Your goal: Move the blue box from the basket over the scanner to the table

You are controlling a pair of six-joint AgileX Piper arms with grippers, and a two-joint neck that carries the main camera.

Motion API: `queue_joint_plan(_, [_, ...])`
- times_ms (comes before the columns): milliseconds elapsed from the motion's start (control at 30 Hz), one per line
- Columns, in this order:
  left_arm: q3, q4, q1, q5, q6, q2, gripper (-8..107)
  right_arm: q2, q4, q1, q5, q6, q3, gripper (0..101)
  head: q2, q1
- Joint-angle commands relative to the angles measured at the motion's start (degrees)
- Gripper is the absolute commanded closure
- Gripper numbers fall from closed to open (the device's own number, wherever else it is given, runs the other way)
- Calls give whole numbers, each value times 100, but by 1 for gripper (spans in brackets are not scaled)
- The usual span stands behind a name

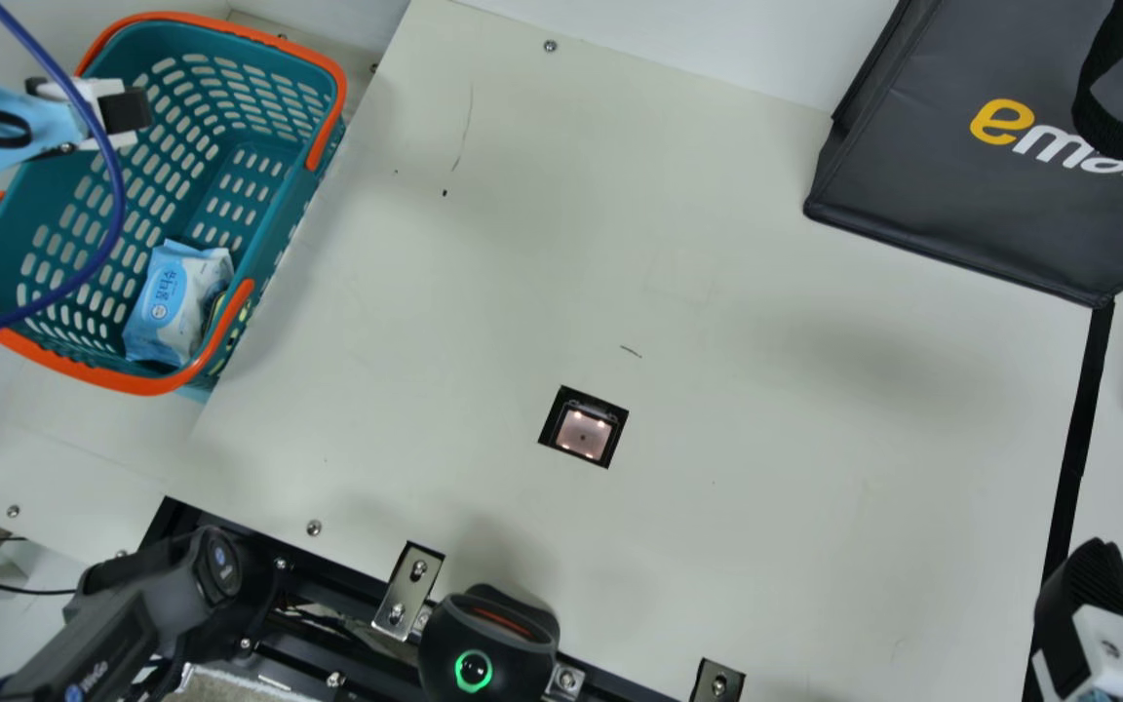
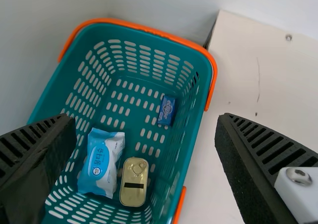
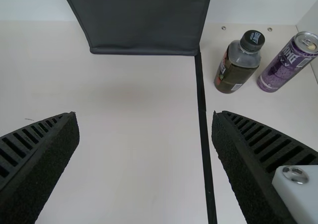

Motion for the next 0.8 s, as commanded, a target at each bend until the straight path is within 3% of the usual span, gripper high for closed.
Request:
queue_joint_plan(0, [-49, -199, 44, -12, 683, 404, 9, 0, 0, 0, 0, 0, 0, 6, 23, -175])
queue_joint_plan(333, [-452, -332, -15, -239, 1360, 1728, 9, 0, 0, 0, 0, 0, 0, 6, 23, -175])
queue_joint_plan(767, [-1061, 126, -265, -431, 1328, 3216, 9, 0, 0, 0, -6, 0, 0, 6, 23, -175])
